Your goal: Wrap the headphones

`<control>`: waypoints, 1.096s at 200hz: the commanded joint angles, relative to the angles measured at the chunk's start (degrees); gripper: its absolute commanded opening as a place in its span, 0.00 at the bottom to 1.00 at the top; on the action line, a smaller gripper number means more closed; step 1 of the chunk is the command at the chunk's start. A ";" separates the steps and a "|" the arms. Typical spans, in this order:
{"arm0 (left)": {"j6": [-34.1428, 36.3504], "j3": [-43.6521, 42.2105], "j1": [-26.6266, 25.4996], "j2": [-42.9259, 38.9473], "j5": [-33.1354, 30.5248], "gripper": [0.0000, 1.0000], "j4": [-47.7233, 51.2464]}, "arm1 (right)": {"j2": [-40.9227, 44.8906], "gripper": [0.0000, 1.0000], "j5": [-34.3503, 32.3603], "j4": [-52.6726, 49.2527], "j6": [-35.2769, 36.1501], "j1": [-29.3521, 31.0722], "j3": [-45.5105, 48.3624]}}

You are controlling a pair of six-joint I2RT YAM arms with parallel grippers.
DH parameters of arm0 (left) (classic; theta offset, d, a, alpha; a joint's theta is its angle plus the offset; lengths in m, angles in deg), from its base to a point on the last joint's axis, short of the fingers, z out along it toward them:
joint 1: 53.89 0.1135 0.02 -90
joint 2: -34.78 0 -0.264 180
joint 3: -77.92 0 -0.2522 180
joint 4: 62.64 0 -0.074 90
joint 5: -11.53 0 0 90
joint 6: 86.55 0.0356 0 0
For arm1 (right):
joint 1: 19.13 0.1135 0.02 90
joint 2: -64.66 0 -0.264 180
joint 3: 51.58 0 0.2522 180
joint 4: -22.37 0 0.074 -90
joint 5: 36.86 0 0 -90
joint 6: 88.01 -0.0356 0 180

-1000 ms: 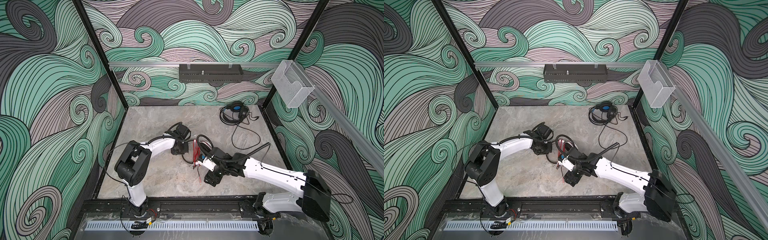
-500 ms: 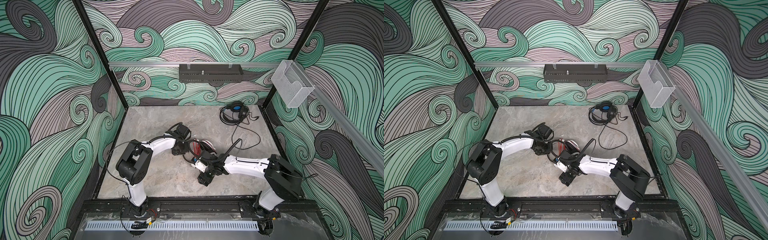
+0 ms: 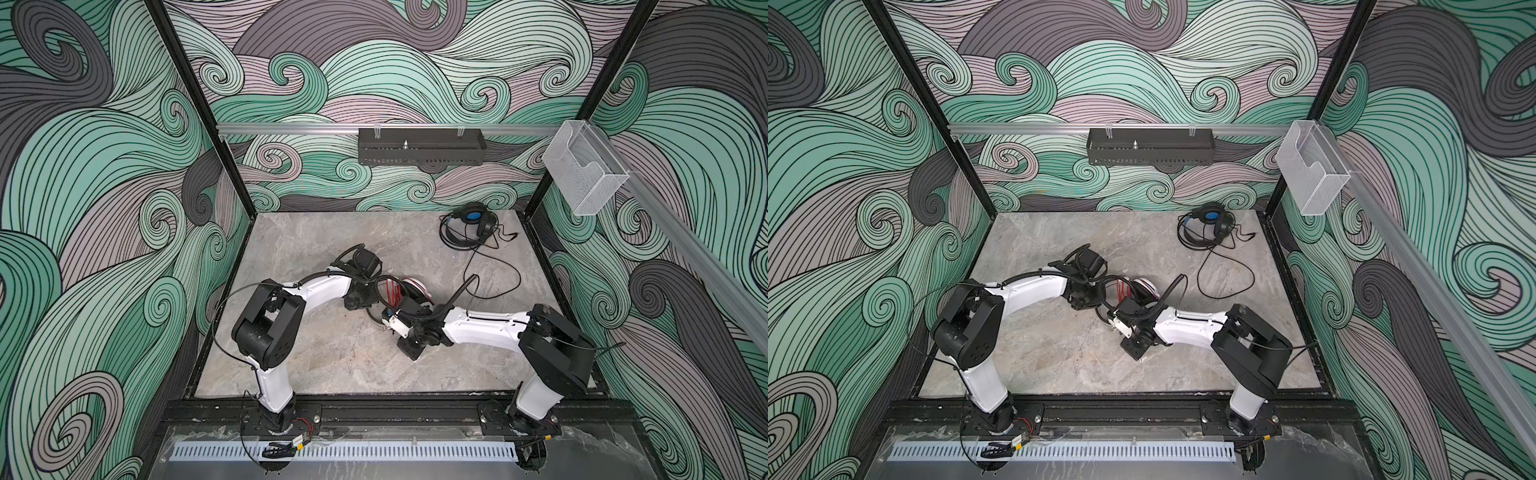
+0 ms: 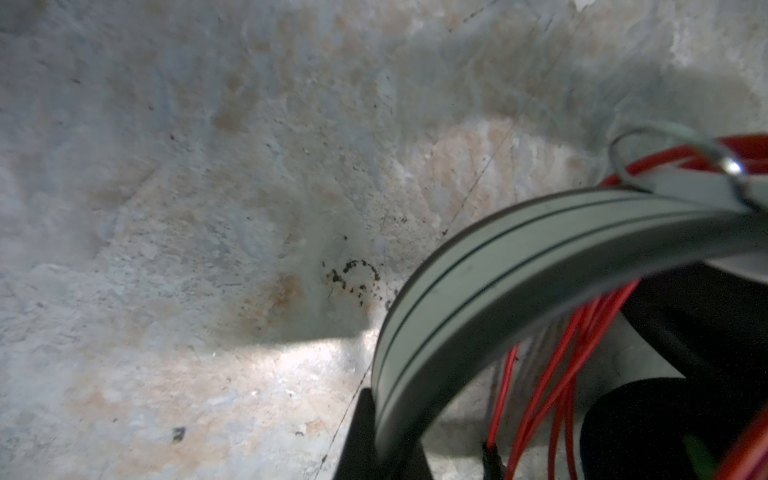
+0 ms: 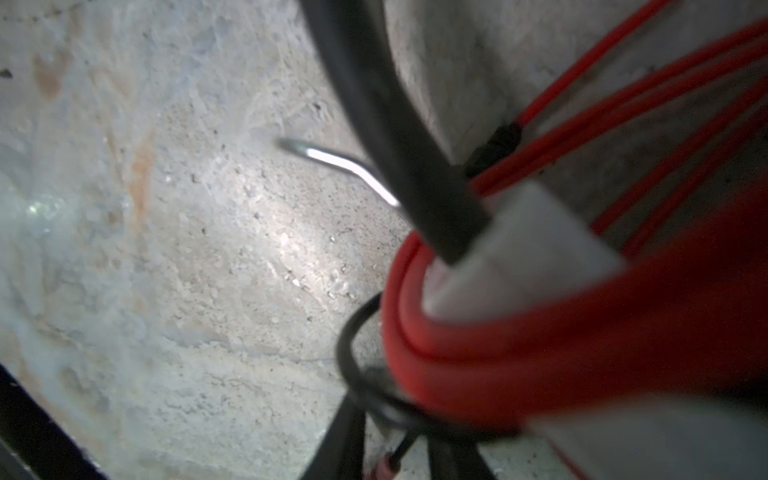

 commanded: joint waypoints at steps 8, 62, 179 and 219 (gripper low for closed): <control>-0.95 1.22 0.90 -1.02 2.55 0.00 -2.14 | 5.20 0.05 -1.27 -5.44 1.21 0.06 0.31; 2.00 -0.05 1.57 -1.14 1.96 0.00 -1.59 | 18.44 0.00 -6.86 -15.40 3.00 0.50 -4.12; 7.43 -2.85 0.10 -3.71 2.41 0.00 -1.49 | -2.20 0.00 -7.15 -19.10 10.18 -8.29 -25.97; 7.11 -4.06 -0.01 -4.65 2.39 0.00 -2.30 | -9.13 0.00 -7.59 -19.07 9.27 -9.47 -28.29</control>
